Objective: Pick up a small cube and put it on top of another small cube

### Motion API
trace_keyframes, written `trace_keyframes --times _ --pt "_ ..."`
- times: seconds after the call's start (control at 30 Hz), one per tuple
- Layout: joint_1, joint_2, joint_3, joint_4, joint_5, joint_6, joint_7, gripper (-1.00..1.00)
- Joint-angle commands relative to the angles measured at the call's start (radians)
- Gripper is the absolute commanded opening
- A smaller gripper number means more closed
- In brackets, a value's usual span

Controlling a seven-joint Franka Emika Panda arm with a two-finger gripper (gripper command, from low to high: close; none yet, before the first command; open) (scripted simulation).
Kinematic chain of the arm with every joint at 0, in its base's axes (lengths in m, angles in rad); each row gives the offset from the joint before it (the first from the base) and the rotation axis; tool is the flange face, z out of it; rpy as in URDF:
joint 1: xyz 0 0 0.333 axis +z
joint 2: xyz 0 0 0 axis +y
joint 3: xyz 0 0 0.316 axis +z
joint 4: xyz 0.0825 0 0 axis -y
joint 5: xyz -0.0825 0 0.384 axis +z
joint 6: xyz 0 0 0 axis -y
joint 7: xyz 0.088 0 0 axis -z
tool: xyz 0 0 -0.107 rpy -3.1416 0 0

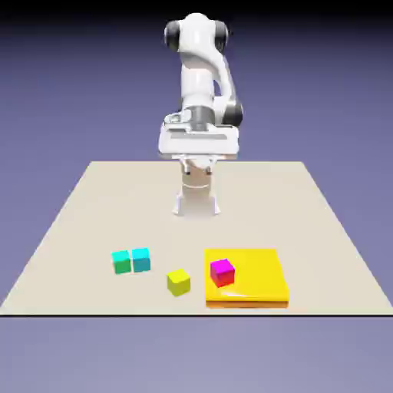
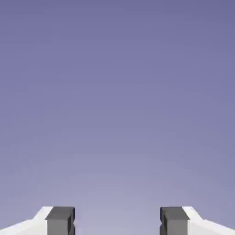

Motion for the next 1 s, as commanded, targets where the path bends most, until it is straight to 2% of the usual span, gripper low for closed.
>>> trace_keyframes --times 0.0,0.7,0.77,0.93,0.97 --pt "-0.013 0.036 -0.016 0.018 0.017 -0.031 0.013 0.0" --pt "-0.277 0.797 -0.355 0.393 0.376 -0.68 0.283 0.0" --pt "-0.281 0.808 -0.359 0.398 0.381 -0.689 0.286 0.0" --pt "-0.318 0.963 -0.271 0.389 0.515 -0.543 0.192 0.0" --pt "-0.318 0.963 -0.271 0.389 0.515 -0.543 0.192 -1.0"
